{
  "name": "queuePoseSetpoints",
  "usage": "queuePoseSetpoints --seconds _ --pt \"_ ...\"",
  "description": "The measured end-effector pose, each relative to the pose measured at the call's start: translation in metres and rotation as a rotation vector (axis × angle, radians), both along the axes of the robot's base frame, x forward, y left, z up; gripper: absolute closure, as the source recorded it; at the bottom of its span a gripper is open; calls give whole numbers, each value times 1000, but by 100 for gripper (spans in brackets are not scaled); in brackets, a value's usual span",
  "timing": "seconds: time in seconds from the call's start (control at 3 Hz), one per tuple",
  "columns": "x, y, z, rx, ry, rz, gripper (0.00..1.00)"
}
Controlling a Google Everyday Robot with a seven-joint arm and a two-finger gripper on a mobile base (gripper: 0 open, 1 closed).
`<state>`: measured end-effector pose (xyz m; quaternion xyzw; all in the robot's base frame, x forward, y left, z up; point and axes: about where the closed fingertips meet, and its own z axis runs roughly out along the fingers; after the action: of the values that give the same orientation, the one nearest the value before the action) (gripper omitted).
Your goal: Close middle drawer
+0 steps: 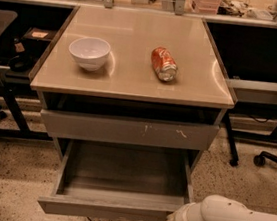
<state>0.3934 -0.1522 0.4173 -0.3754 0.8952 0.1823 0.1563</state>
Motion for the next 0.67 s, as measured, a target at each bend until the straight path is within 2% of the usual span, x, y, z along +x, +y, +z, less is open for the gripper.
queuePoseSetpoints --seconds 0.33,0.67 --pt "0 0 0 0 0 0 0" --pt "0 0 0 0 0 0 0"
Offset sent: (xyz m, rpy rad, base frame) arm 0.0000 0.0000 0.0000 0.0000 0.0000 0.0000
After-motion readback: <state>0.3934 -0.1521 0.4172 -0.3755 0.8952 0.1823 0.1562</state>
